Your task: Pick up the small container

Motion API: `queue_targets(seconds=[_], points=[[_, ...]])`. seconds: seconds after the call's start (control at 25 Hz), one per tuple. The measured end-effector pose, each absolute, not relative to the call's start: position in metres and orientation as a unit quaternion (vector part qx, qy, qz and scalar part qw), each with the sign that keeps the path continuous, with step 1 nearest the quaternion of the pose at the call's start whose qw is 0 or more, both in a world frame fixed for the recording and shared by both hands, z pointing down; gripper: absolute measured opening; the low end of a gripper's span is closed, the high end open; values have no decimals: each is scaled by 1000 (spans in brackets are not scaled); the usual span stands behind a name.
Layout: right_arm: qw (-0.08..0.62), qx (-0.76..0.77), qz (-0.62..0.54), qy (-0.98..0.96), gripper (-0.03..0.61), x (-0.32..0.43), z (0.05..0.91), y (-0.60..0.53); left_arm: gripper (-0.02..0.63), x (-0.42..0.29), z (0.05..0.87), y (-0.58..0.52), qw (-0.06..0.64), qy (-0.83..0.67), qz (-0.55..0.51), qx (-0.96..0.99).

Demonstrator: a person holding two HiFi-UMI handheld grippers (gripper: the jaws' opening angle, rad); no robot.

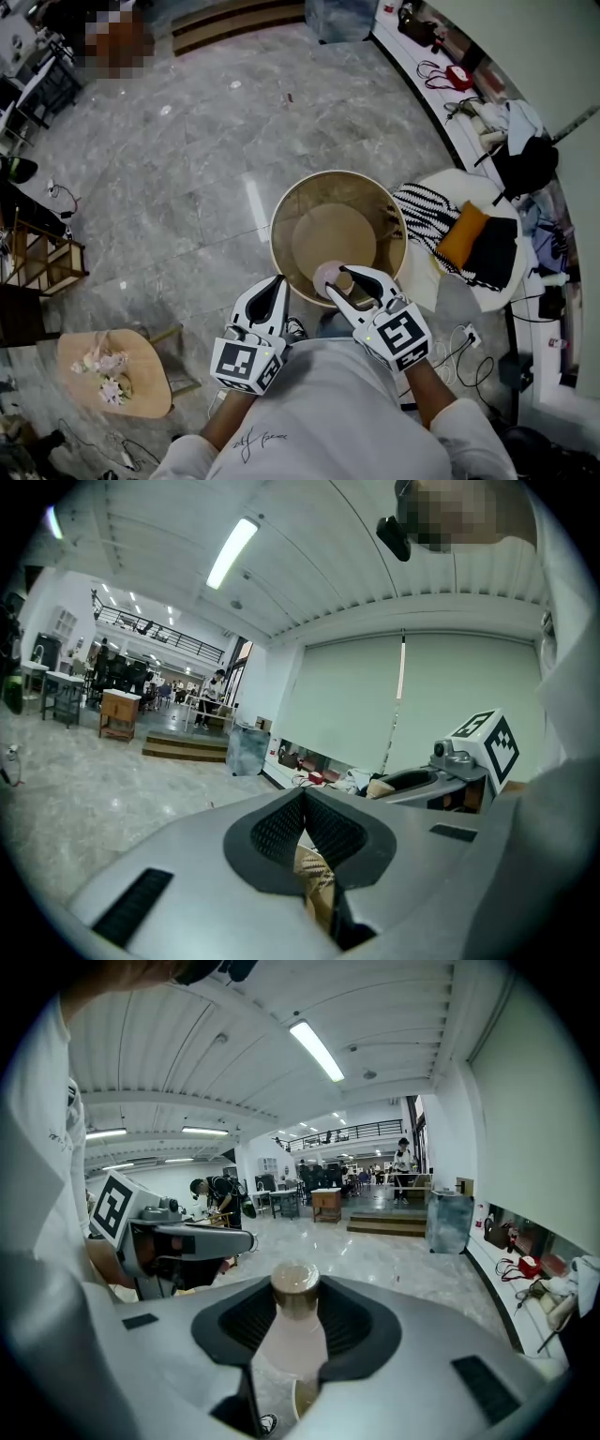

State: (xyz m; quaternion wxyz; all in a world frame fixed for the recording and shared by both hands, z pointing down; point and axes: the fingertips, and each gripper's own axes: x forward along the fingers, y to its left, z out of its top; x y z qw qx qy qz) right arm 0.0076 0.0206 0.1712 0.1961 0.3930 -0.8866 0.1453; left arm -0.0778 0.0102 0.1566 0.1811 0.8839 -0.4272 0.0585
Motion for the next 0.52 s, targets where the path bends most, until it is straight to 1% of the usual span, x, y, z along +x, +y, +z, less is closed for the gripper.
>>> queue_targets(seconds=[0.52], points=[[196, 394, 144, -886, 147, 9, 167, 20, 18, -77, 154, 10, 180, -427, 57, 884]])
